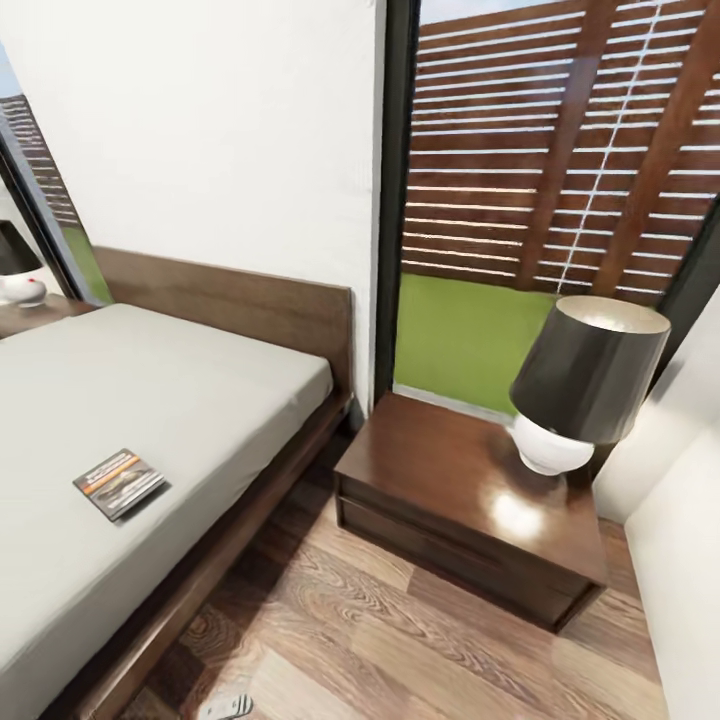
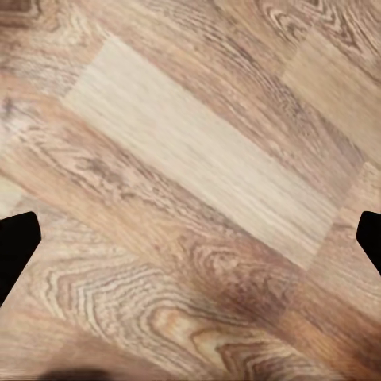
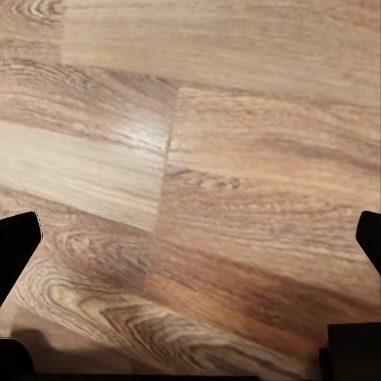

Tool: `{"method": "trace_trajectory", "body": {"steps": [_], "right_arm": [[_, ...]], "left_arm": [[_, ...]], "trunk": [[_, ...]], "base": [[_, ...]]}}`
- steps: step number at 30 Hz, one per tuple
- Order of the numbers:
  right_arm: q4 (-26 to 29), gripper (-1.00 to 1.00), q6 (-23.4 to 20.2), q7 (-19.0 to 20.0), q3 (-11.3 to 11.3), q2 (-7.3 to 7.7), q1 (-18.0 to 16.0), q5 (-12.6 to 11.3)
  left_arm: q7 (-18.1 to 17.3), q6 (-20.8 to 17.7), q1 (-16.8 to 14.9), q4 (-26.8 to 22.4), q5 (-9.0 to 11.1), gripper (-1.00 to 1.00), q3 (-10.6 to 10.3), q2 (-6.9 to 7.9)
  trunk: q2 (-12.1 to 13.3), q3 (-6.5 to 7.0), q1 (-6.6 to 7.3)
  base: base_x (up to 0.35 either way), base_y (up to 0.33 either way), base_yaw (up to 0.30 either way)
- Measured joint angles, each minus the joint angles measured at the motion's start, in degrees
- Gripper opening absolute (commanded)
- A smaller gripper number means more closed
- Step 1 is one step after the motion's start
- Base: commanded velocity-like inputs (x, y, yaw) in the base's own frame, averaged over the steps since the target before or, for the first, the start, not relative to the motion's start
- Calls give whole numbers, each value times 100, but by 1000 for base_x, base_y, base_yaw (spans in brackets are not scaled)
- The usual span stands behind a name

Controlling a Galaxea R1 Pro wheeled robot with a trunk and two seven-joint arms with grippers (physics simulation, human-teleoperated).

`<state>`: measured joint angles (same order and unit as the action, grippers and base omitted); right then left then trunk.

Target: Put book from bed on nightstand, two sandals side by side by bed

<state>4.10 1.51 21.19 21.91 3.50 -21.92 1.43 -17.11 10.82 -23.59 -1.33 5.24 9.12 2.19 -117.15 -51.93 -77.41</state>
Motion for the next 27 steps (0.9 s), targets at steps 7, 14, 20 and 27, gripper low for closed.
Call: {"method": "trace_trajectory", "body": {"steps": [7, 14, 20, 27], "right_arm": [[0, 100, 0, 0, -5, 1, 1, 4], [1, 100, 0, 3, -6, 1, 6, 8], [1, 100, 0, 0, -5, 0, 3, 6], [0, 100, 0, -1, -5, 0, 4, 4]], "left_arm": [[0, -4, -1, 1, -6, 100, -2, -8], [0, -3, -1, 2, 0, 100, 0, -5], [1, 5, -1, 1, 1, 100, 0, -2], [0, 6, 0, 0, 1, 100, 0, -3]], "trunk": [[0, 0, 2], [0, 0, 2], [0, 0, 0], [0, 0, 0]], "base": [[160, -144, 189], [194, -166, 14], [49, -40, 43], [2, -2, 255]]}}
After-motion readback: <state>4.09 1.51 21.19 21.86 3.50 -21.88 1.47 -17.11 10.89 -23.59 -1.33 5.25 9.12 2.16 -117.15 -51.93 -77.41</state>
